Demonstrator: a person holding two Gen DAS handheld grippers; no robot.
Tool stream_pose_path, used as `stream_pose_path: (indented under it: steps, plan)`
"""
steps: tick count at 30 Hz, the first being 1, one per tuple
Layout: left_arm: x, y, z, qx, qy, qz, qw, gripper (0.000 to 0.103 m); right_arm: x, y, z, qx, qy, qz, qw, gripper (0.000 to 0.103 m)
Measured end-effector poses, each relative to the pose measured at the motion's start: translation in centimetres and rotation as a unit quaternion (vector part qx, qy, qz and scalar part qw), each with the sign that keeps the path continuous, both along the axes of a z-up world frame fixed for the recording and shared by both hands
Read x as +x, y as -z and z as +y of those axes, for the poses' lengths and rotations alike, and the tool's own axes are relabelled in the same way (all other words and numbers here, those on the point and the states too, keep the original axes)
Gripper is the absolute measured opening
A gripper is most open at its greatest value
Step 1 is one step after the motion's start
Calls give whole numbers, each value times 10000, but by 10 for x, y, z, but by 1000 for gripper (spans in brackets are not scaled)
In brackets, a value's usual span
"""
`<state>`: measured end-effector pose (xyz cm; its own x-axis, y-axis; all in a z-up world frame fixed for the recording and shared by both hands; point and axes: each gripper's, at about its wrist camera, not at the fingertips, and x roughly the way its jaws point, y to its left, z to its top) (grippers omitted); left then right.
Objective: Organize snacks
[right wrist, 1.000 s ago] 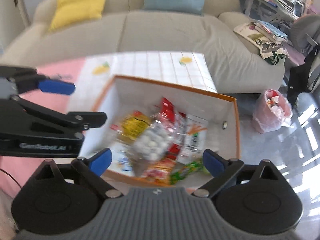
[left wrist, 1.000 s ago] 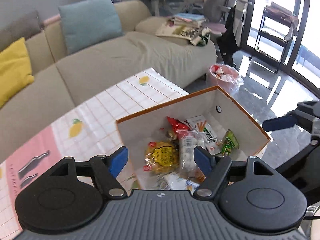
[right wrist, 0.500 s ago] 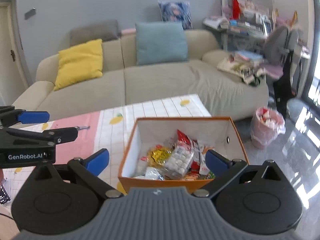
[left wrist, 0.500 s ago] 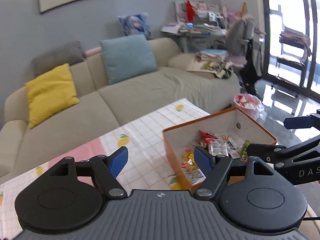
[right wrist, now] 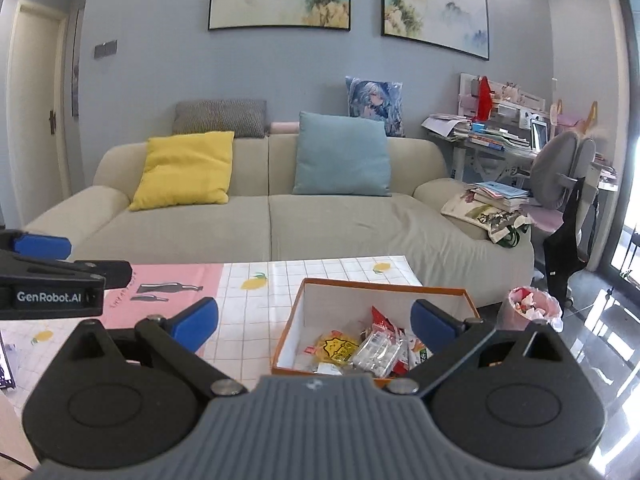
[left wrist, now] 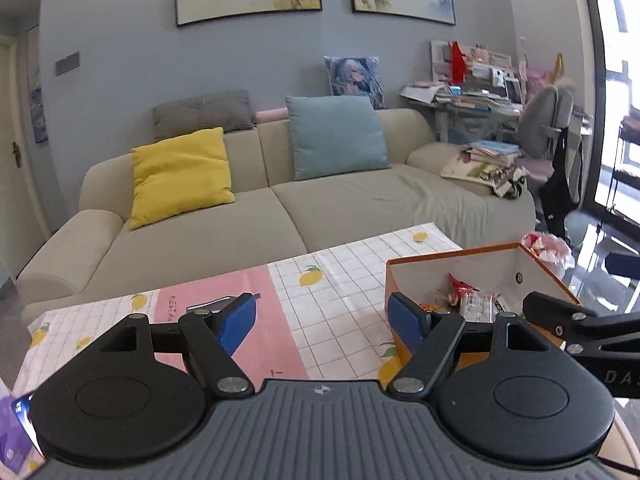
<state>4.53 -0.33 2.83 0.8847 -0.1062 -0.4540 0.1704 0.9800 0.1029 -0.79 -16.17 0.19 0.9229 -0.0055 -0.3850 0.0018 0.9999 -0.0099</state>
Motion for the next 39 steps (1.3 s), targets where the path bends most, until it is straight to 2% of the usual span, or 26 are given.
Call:
stream_pose_path:
  steps: [3,7,13,25,30,39]
  plan:
    - [-8,7,3,-4,-245,-39,9997,95,-7,5,4,-27,-8,-24,10000,100]
    - [-11,18,10,-134,-343,256,9990,95,-15,14,9,-41,75,34,10000,100]
    - [-12,35,15,-21,-543,576,9969,95,-14,31,17,-111,190,385,9990,100]
    - [-11,66,10,200,-427,1285,9906,95,-2,61,14,-14,497,1154,9921,100]
    - [-12,65,11,174,-445,1300,9904,95,0,65,14,-8,574,1312,9897,100]
    - [-11,64,12,158,-449,1337,9899,95,3,64,14,-71,534,1331,9896,100]
